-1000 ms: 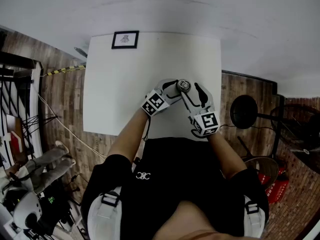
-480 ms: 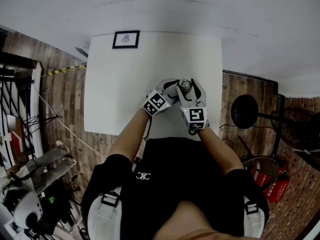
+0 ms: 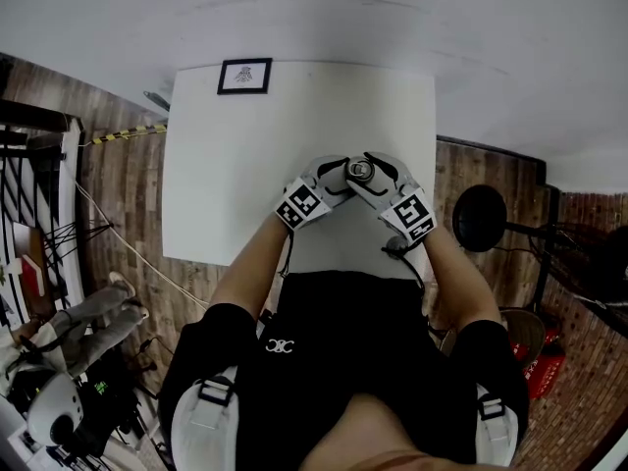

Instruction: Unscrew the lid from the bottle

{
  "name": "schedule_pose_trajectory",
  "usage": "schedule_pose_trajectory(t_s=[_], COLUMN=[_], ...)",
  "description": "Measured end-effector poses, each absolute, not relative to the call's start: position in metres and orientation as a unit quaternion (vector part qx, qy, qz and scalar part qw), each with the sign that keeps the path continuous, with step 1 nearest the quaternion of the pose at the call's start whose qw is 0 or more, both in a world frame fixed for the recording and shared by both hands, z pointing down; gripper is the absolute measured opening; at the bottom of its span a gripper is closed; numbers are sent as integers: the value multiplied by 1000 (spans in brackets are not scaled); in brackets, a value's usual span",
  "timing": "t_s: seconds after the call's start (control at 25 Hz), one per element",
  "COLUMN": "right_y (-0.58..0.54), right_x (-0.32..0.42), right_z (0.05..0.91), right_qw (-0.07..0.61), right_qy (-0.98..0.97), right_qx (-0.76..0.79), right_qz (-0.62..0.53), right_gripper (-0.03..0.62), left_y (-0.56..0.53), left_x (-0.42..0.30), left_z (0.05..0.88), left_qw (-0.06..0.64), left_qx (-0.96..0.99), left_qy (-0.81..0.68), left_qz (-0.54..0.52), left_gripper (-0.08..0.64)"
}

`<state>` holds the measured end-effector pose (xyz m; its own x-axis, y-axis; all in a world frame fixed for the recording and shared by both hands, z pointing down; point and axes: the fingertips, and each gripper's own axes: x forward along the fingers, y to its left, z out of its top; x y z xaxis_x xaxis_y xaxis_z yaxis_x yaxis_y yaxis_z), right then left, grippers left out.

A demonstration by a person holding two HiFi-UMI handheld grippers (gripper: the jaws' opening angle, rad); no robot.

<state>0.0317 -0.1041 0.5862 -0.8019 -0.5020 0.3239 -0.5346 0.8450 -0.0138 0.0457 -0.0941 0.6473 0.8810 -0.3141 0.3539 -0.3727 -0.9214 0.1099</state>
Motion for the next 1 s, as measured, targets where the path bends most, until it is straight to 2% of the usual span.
schedule_pose_trajectory(t_s=[0.2,0.4,0.6,0.84,1.0], right_y=[-98,-97,-101,-113,-113], right_x=[30,26,26,44,70], right_z=[585,586,585,533,513], right_qw=[179,194,173,77,72], right_qy=[-973,-975,-974,-964,-937], right_qx=[137,97,129,243,337], right_qz=[54,51,63,79,66], right_gripper=[258,258,259,258,258], left_y=[-92,-92,-93,-94,-93], left_x=[46,45,44,43,43], left_z=[646,646,647,649,648], left_qw=[85,85,88,91,100], left_qx=[966,967,966,964,960], left_qy=[-174,-172,-174,-176,-189], left_qz=[169,169,172,179,179], left_gripper=[342,342,342,344,345])
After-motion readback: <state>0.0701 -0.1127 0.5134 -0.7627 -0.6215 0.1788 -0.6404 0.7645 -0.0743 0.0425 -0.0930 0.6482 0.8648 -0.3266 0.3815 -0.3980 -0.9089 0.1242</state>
